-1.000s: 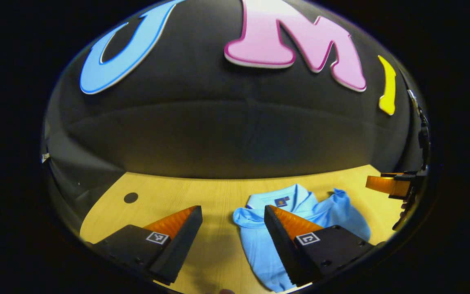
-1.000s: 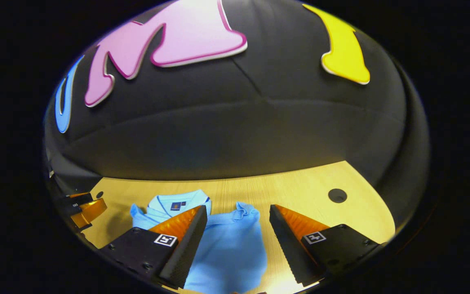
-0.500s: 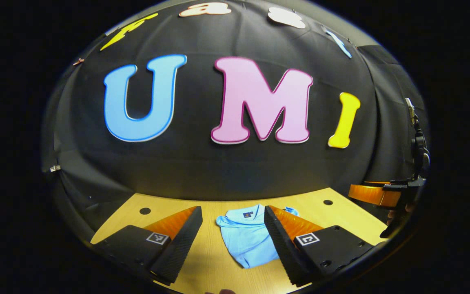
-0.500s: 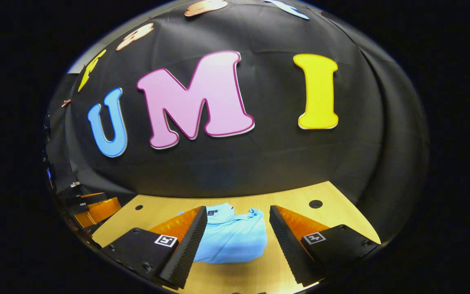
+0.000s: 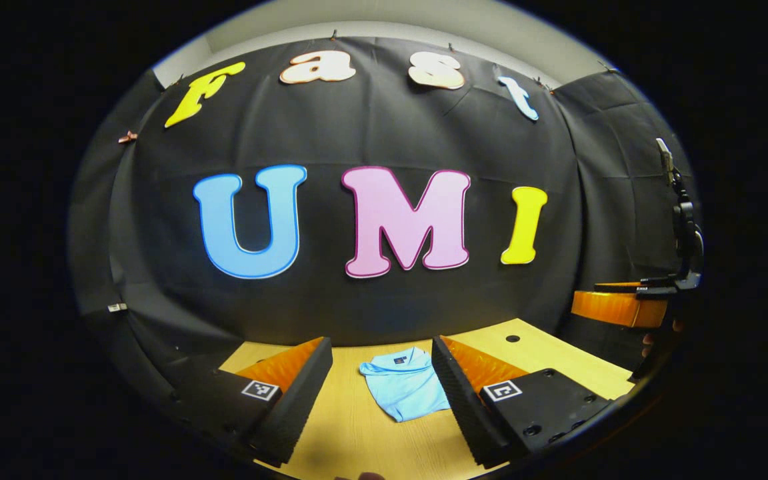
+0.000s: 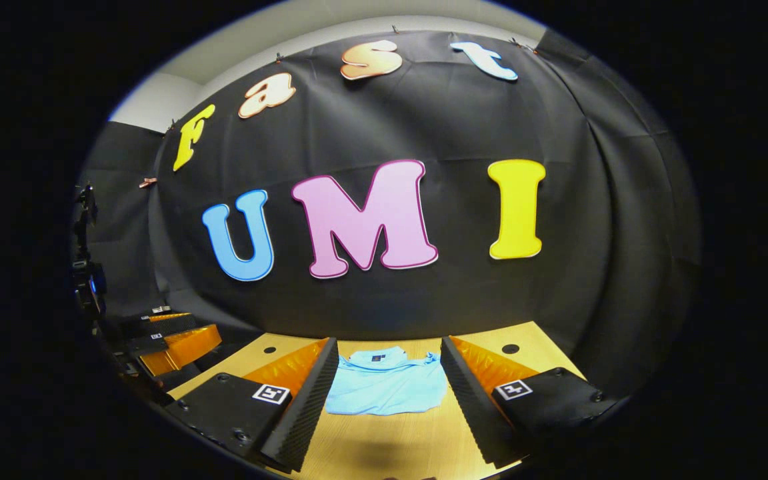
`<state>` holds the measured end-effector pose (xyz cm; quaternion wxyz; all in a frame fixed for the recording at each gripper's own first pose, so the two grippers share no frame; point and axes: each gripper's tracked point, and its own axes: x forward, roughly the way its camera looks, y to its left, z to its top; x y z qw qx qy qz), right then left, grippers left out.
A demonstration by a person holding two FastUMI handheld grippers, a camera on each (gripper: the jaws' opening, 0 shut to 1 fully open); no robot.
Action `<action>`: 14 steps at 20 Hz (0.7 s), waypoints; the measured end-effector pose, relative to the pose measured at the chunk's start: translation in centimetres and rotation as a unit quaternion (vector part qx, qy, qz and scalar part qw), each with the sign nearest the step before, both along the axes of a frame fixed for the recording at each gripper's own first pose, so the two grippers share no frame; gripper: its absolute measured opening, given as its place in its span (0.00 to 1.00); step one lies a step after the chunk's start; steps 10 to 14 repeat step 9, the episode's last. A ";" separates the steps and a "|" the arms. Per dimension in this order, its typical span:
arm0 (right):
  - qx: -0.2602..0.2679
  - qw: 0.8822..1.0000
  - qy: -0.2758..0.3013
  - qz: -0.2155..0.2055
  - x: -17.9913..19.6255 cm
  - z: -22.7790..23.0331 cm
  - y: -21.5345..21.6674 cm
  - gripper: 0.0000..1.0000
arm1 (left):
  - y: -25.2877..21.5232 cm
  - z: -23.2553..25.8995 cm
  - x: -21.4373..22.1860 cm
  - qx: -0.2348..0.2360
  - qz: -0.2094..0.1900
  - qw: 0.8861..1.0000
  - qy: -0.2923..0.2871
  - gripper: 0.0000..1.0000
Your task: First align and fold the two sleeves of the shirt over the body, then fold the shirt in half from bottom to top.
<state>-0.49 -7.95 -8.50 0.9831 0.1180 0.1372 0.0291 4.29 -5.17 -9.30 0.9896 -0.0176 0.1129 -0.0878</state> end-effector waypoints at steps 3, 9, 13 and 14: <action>-0.009 1.000 -0.009 -0.009 -1.8 2.7 -0.3 0.95 | 0.6 2.4 -2.1 0.001 -0.006 1.000 -0.014 0.95; -0.026 1.000 -0.010 -0.011 -3.2 3.7 -0.2 0.95 | -0.5 3.4 -5.2 0.001 -0.017 1.000 -0.026 0.95; -0.026 1.000 -0.010 -0.011 -3.2 3.7 -0.2 0.95 | -0.5 3.4 -5.2 0.001 -0.017 1.000 -0.026 0.95; -0.026 1.000 -0.010 -0.011 -3.2 3.7 -0.2 0.95 | -0.5 3.4 -5.2 0.001 -0.017 1.000 -0.026 0.95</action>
